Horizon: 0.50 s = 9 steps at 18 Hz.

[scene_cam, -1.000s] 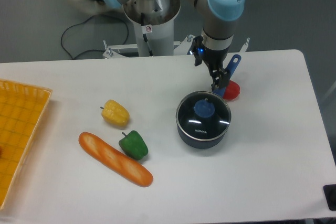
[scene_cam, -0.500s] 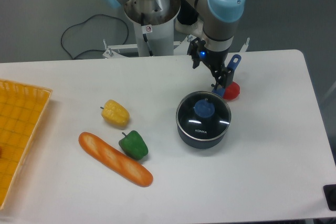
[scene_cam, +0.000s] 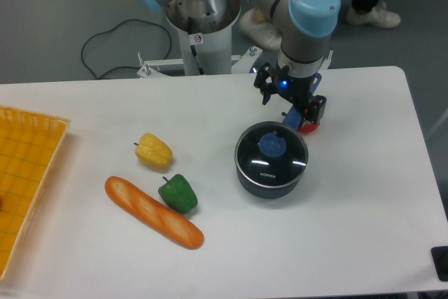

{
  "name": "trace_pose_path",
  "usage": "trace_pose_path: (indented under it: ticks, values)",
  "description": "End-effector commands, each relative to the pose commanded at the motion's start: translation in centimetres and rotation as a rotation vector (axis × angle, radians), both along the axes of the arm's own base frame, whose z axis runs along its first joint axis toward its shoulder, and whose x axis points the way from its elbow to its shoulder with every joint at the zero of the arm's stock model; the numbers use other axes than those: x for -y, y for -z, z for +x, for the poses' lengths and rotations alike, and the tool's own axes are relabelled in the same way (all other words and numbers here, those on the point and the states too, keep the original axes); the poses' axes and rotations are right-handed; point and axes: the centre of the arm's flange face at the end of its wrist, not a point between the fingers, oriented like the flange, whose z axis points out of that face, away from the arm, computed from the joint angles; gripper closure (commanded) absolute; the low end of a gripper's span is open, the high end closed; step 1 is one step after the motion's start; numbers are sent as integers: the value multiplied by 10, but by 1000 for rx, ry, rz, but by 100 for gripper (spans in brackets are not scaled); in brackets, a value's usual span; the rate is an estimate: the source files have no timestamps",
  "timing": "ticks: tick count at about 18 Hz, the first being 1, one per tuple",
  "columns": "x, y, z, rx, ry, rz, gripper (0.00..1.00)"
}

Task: Open the lid
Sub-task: 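Move the open gripper over the pot's blue lid knob and lower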

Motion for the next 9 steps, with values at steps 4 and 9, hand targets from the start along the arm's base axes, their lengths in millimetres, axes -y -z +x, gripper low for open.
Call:
trace_pose_path:
  ticks: [4,9]
  values:
    - [-10,18,-14,10,-63,32,0]
    - [-18,33,-22,28,-62,20,0]
